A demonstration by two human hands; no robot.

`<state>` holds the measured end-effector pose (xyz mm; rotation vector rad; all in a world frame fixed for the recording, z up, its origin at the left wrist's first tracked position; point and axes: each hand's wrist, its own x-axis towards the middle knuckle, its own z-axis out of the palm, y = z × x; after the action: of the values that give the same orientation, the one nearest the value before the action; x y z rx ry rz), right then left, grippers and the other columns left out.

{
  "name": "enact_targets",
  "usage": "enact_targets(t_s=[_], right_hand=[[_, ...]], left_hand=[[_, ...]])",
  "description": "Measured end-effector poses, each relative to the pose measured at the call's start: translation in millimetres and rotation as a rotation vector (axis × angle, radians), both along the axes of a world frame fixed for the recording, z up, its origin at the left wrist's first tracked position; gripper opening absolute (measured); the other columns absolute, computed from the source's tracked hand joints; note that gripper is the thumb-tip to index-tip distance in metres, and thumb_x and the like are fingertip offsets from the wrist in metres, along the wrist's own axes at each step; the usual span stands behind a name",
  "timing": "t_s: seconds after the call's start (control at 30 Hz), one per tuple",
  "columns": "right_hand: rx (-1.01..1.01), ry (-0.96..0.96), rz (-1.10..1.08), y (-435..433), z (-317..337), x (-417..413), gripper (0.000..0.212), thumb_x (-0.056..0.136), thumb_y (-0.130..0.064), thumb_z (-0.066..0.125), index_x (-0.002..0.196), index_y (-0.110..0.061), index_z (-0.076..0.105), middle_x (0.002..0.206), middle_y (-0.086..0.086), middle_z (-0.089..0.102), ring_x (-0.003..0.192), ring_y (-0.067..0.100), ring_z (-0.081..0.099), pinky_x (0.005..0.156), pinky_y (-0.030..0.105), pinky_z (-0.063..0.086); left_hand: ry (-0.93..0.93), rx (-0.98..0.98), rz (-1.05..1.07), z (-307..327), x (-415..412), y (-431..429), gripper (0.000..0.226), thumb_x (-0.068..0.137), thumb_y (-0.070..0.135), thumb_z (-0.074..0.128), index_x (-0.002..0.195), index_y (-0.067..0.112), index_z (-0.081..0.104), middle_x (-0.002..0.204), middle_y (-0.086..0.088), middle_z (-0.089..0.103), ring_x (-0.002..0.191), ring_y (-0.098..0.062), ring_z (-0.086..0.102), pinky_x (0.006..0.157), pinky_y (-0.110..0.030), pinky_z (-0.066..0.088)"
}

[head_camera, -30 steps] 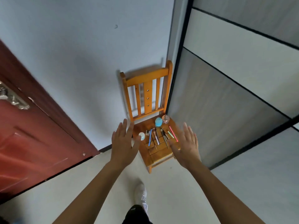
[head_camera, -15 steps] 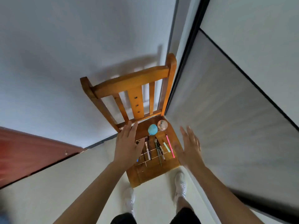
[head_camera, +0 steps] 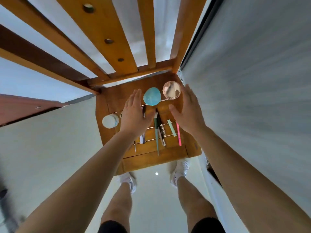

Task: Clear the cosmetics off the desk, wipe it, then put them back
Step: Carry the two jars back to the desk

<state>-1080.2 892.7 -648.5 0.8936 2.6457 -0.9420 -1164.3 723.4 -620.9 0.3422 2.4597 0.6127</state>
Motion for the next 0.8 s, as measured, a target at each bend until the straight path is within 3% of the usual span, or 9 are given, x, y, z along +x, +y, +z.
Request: enact_targets(t_s=[0.13, 0.27, 0.37, 0.47, 0.67, 0.8], right_hand=[[-0.012, 0.057, 0.057, 8, -36, -21, 0.082, 0.093, -0.044, 0.067, 0.157, -0.024, 0.021, 0.164, -0.001, 0.027, 0.149, 0.022, 0.029, 0.118, 0.039, 0.033], [0.042, 0.057, 0.055, 13, -50, -32, 0.087, 0.088, -0.047, 0.072, 0.156, -0.02, 0.025, 0.158, 0.003, 0.036, 0.143, 0.024, 0.038, 0.113, 0.041, 0.041], [0.102, 0.057, 0.046, 12, -50, -36, 0.08, 0.086, -0.047, 0.074, 0.151, -0.017, 0.036, 0.149, 0.006, 0.044, 0.134, 0.022, 0.046, 0.103, 0.031, 0.046], [0.116, 0.027, 0.028, 10, -46, -31, 0.075, 0.08, -0.047, 0.079, 0.141, -0.019, 0.045, 0.138, 0.005, 0.049, 0.121, 0.02, 0.053, 0.086, 0.02, 0.046], [0.167, -0.013, -0.004, -2, -39, -25, 0.076, 0.076, -0.051, 0.08, 0.137, -0.023, 0.046, 0.134, 0.002, 0.054, 0.119, 0.023, 0.054, 0.087, 0.036, 0.056], [0.174, 0.047, -0.075, -26, -17, -18, 0.077, 0.071, -0.056, 0.08, 0.135, -0.026, 0.047, 0.131, 0.0, 0.056, 0.117, 0.02, 0.054, 0.086, 0.036, 0.057]], left_hand=[[0.055, 0.055, -0.053, -41, -13, 17, 0.091, 0.083, 0.038, 0.077, 0.155, 0.024, 0.022, 0.159, 0.0, 0.031, 0.145, -0.023, 0.03, 0.115, -0.045, 0.03], [0.078, 0.12, -0.032, -65, -13, 28, 0.089, 0.08, 0.032, 0.08, 0.152, 0.019, 0.03, 0.15, -0.002, 0.044, 0.133, -0.022, 0.045, 0.101, -0.031, 0.04], [0.109, 0.156, 0.049, -68, -13, 30, 0.079, 0.078, 0.03, 0.082, 0.144, 0.019, 0.041, 0.14, 0.001, 0.053, 0.124, -0.017, 0.052, 0.089, -0.015, 0.039], [0.115, 0.182, 0.108, -57, -10, 20, 0.076, 0.077, 0.031, 0.083, 0.141, 0.019, 0.045, 0.136, 0.002, 0.055, 0.118, -0.01, 0.05, 0.079, 0.0, 0.028], [0.131, 0.226, 0.178, -29, 3, -29, 0.077, 0.078, 0.037, 0.082, 0.141, 0.024, 0.041, 0.134, 0.006, 0.054, 0.112, -0.004, 0.044, 0.079, -0.003, 0.034], [0.201, 0.256, 0.222, -10, 14, -66, 0.076, 0.077, 0.04, 0.082, 0.14, 0.024, 0.043, 0.134, 0.005, 0.055, 0.115, -0.006, 0.047, 0.078, 0.001, 0.039]])
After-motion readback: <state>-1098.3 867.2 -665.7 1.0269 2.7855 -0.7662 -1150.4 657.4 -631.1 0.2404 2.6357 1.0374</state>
